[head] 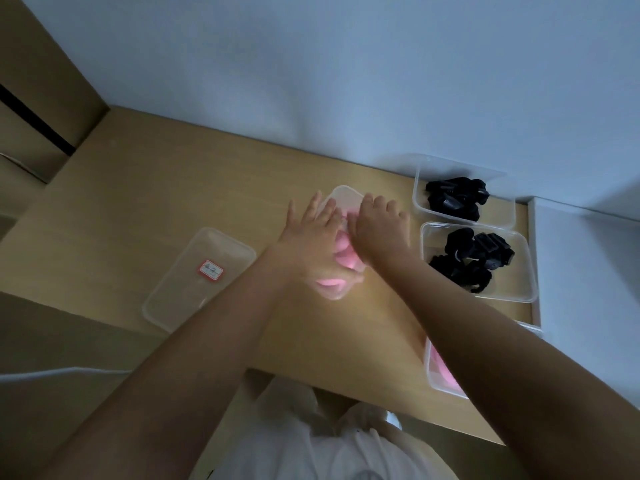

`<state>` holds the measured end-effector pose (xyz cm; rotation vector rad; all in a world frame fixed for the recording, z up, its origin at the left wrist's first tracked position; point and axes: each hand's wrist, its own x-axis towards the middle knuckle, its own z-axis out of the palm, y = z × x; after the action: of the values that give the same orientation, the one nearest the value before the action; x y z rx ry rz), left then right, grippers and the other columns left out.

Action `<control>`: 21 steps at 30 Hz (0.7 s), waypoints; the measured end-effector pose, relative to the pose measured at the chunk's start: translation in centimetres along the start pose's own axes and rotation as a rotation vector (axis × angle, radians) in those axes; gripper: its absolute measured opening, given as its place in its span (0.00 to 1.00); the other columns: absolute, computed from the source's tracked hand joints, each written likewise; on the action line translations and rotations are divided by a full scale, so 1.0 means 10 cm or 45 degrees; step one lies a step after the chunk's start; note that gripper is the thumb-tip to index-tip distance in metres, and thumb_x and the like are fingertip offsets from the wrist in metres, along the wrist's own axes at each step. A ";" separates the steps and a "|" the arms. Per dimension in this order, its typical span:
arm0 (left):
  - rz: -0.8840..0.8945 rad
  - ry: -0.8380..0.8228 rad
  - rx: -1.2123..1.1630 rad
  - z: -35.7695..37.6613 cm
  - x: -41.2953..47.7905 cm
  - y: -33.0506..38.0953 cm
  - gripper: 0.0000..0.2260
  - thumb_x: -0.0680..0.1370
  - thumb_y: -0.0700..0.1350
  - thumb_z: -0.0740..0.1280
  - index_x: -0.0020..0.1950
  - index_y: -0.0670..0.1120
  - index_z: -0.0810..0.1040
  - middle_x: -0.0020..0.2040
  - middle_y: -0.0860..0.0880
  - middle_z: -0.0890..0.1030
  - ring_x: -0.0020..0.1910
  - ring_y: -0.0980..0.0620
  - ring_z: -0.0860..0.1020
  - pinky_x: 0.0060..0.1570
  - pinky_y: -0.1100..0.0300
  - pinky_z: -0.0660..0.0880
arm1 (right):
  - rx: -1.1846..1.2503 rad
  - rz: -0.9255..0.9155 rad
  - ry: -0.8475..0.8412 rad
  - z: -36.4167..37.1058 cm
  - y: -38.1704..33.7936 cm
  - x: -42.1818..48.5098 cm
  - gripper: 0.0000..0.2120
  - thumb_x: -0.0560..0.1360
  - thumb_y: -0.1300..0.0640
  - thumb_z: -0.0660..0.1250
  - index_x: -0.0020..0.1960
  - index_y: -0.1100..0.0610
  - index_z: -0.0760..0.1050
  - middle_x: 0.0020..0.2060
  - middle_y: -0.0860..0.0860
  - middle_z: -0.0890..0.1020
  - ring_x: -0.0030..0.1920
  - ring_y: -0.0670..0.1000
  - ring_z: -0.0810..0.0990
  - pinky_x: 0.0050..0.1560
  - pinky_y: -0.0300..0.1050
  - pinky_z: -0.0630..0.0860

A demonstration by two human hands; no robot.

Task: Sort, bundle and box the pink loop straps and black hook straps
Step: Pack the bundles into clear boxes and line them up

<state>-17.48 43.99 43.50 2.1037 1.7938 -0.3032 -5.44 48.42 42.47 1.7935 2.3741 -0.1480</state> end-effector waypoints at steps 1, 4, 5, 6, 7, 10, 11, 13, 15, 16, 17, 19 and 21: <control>-0.036 -0.016 -0.002 0.00 0.00 0.01 0.56 0.64 0.77 0.57 0.78 0.43 0.40 0.78 0.46 0.39 0.75 0.44 0.34 0.69 0.37 0.37 | -0.010 0.015 -0.014 0.01 -0.04 -0.04 0.28 0.82 0.47 0.48 0.73 0.66 0.56 0.65 0.61 0.70 0.63 0.61 0.69 0.59 0.53 0.66; -0.045 -0.034 0.047 0.10 -0.03 0.04 0.59 0.63 0.77 0.60 0.76 0.43 0.34 0.76 0.44 0.33 0.73 0.42 0.30 0.69 0.37 0.34 | -0.054 0.018 -0.042 0.00 -0.12 -0.08 0.29 0.82 0.46 0.47 0.73 0.67 0.53 0.66 0.60 0.69 0.64 0.60 0.69 0.58 0.51 0.68; -0.036 -0.021 0.033 0.12 -0.04 0.02 0.60 0.63 0.76 0.61 0.76 0.43 0.34 0.76 0.44 0.32 0.73 0.43 0.30 0.68 0.38 0.34 | -0.083 0.004 -0.036 -0.03 -0.12 -0.07 0.29 0.82 0.46 0.47 0.72 0.67 0.55 0.65 0.60 0.69 0.63 0.59 0.70 0.57 0.51 0.68; -0.025 -0.001 0.007 0.13 -0.04 -0.01 0.59 0.63 0.76 0.61 0.76 0.43 0.35 0.76 0.44 0.33 0.73 0.43 0.30 0.68 0.39 0.33 | -0.113 -0.006 -0.030 -0.07 -0.12 -0.06 0.28 0.82 0.46 0.47 0.71 0.67 0.58 0.64 0.60 0.70 0.61 0.59 0.71 0.55 0.50 0.69; -0.017 0.023 -0.016 0.13 -0.06 -0.04 0.59 0.63 0.76 0.61 0.77 0.43 0.36 0.77 0.45 0.34 0.74 0.44 0.31 0.68 0.39 0.33 | -0.135 -0.007 -0.030 -0.10 -0.12 -0.07 0.27 0.82 0.46 0.47 0.69 0.66 0.61 0.63 0.59 0.71 0.60 0.58 0.72 0.54 0.50 0.69; -0.034 0.125 -0.065 0.15 -0.15 -0.10 0.59 0.62 0.76 0.61 0.77 0.44 0.37 0.77 0.46 0.36 0.75 0.45 0.32 0.69 0.40 0.34 | -0.134 -0.010 -0.005 -0.19 -0.17 -0.12 0.25 0.81 0.47 0.50 0.68 0.65 0.64 0.63 0.59 0.70 0.61 0.57 0.70 0.55 0.50 0.68; -0.059 0.158 -0.095 0.16 -0.20 -0.14 0.58 0.63 0.76 0.61 0.77 0.44 0.38 0.77 0.46 0.37 0.75 0.45 0.34 0.70 0.40 0.35 | -0.103 -0.053 0.042 -0.20 -0.21 -0.15 0.24 0.80 0.49 0.52 0.69 0.65 0.63 0.64 0.58 0.69 0.62 0.58 0.69 0.57 0.50 0.68; -0.151 0.242 -0.196 0.24 -0.33 -0.24 0.53 0.66 0.73 0.62 0.78 0.44 0.42 0.78 0.46 0.41 0.76 0.45 0.38 0.72 0.40 0.39 | 0.010 -0.243 0.128 -0.24 -0.30 -0.22 0.22 0.79 0.52 0.55 0.69 0.64 0.64 0.65 0.58 0.69 0.63 0.58 0.68 0.59 0.50 0.67; -0.323 0.393 -0.311 0.33 -0.52 -0.40 0.45 0.71 0.67 0.62 0.77 0.44 0.49 0.78 0.45 0.49 0.77 0.45 0.45 0.73 0.43 0.47 | 0.180 -0.457 0.184 -0.29 -0.45 -0.30 0.19 0.78 0.55 0.57 0.65 0.63 0.68 0.63 0.57 0.72 0.61 0.58 0.69 0.59 0.50 0.67; -0.438 0.474 -0.371 0.39 -0.62 -0.49 0.41 0.72 0.64 0.60 0.77 0.43 0.53 0.77 0.44 0.53 0.76 0.45 0.49 0.73 0.45 0.50 | 0.265 -0.543 0.189 -0.29 -0.55 -0.34 0.17 0.77 0.57 0.58 0.63 0.63 0.71 0.61 0.58 0.73 0.60 0.58 0.70 0.59 0.50 0.67; -0.558 0.549 -0.431 0.45 -0.73 -0.58 0.37 0.73 0.61 0.58 0.76 0.43 0.56 0.76 0.44 0.57 0.75 0.44 0.53 0.72 0.47 0.52 | 0.335 -0.623 0.173 -0.29 -0.67 -0.38 0.16 0.77 0.58 0.58 0.62 0.64 0.72 0.60 0.59 0.74 0.59 0.59 0.71 0.59 0.51 0.68; -0.809 0.684 -0.539 0.63 -0.96 -0.74 0.30 0.74 0.53 0.63 0.73 0.42 0.61 0.74 0.43 0.62 0.74 0.43 0.56 0.71 0.47 0.54 | 0.437 -0.751 0.069 -0.22 -0.93 -0.43 0.15 0.77 0.61 0.59 0.61 0.65 0.73 0.58 0.60 0.75 0.59 0.60 0.72 0.59 0.51 0.68; -1.047 0.729 -0.595 0.80 -1.15 -0.86 0.29 0.73 0.51 0.67 0.71 0.43 0.64 0.73 0.42 0.63 0.73 0.42 0.57 0.70 0.46 0.56 | 0.491 -0.807 -0.068 -0.10 -1.19 -0.47 0.15 0.77 0.62 0.58 0.62 0.65 0.72 0.59 0.60 0.75 0.60 0.59 0.71 0.60 0.50 0.67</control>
<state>-27.36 31.49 39.50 1.1063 2.6644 0.5368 -15.73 40.89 44.15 1.0495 2.9323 -0.7584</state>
